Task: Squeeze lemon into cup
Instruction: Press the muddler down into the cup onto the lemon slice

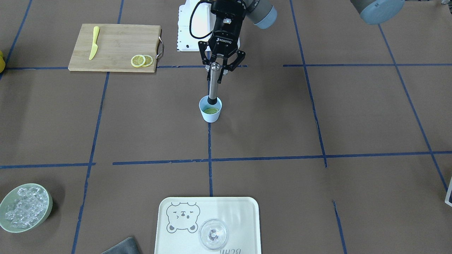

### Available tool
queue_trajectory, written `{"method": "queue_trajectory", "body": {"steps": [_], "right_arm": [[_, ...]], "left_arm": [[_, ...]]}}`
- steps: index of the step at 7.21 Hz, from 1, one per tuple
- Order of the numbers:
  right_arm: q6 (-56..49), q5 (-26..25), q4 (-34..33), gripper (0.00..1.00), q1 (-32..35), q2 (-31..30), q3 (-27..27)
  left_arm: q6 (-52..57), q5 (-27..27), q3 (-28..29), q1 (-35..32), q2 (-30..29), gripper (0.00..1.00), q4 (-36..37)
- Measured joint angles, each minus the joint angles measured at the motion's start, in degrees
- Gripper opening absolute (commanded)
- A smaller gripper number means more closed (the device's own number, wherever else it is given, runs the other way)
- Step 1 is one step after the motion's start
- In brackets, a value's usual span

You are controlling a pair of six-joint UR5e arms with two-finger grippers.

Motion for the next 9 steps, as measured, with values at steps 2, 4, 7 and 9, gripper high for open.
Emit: {"method": "queue_trajectory", "body": {"steps": [2, 4, 7, 9], "right_arm": [[0.0, -0.03, 0.03, 1.0, 0.04, 0.0, -0.01], [0.0, -0.05, 0.0, 1.0, 0.05, -0.06, -0.04], [0.0, -0.06, -0.03, 1.0, 0.05, -0.09, -0.08], [0.0, -0.06, -0.03, 1.0, 0.05, -0.04, -0.09]], "left_arm": [[-0.03, -0.07, 2.7, 0.02, -0.2, 0.0, -1.5], [-0.11, -0.19, 4.39, 0.17, -0.26, 0.0, -2.56], [-0.25, -0.23, 7.86, 0.35, -0.69, 0.0, -5.19], [-0.29, -0.29, 8.91, 0.49, -0.75, 0.0, -5.89]]}}
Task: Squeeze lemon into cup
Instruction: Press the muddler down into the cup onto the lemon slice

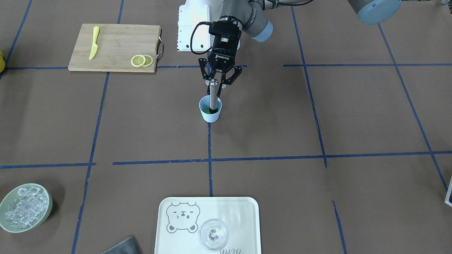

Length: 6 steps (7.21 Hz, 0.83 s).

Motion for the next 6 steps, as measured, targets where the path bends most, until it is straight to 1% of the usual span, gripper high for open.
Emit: {"method": "queue_trajectory", "body": {"steps": [4, 6], "right_arm": [[0.02, 0.0, 0.0, 1.0, 0.0, 0.13, 0.0], [0.08, 0.0, 0.0, 1.0, 0.0, 0.16, 0.0]], "left_arm": [[0.11, -0.14, 0.39, 0.29, -0.04, 0.0, -0.09], [1.45, -0.37, -0.98, 0.32, -0.22, 0.0, -0.08]]}}
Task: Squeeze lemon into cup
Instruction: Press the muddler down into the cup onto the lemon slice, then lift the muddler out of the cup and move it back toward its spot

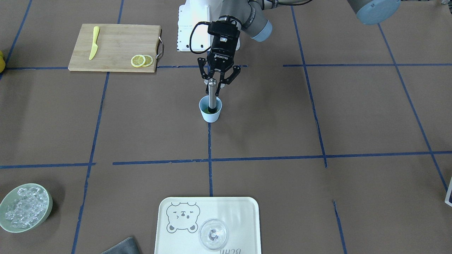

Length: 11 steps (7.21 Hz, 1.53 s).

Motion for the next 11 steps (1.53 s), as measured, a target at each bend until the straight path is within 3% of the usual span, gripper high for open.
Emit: {"method": "queue_trajectory", "body": {"steps": [5, 7, 11], "right_arm": [[0.01, 0.11, 0.0, 1.0, 0.0, 0.17, 0.26], [0.01, 0.16, 0.0, 1.0, 0.0, 0.22, 0.36], [0.01, 0.43, 0.1, 1.0, 0.26, 0.22, 0.88]], "left_arm": [[13.15, -3.01, -11.69, -1.57, -0.07, 0.0, -2.16], [15.16, -9.04, -13.65, -6.39, 0.76, 0.0, -2.16], [15.73, -28.83, -17.8, -19.45, 8.12, 0.0, -1.18]]}}
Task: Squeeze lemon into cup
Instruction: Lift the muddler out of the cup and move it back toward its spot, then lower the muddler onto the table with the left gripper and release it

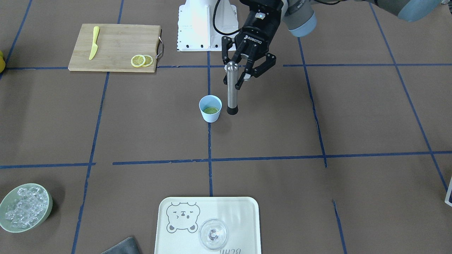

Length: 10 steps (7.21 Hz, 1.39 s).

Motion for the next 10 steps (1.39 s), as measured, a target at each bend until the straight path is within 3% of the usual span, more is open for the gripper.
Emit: {"method": "queue_trajectory", "body": {"steps": [2, 4, 8, 10], "right_arm": [[0.02, 0.07, 0.12, 1.0, 0.3, 0.04, 0.27], [0.08, 0.01, 0.14, 1.0, 0.35, 0.53, 0.27], [0.09, 0.42, 0.07, 1.0, 0.36, 0.11, 0.34], [0.09, 0.78, 0.02, 1.0, 0.36, -0.03, 0.5]], "left_arm": [[-0.16, -3.39, -2.96, -2.49, 6.32, 0.0, 1.23], [-3.58, -6.89, -6.36, -3.31, 9.02, 0.0, 8.26], [-7.99, -35.68, -15.01, -9.4, 8.82, 0.0, 35.94], [-8.08, -43.12, -15.1, -12.94, 8.69, 0.0, 48.11]]}}
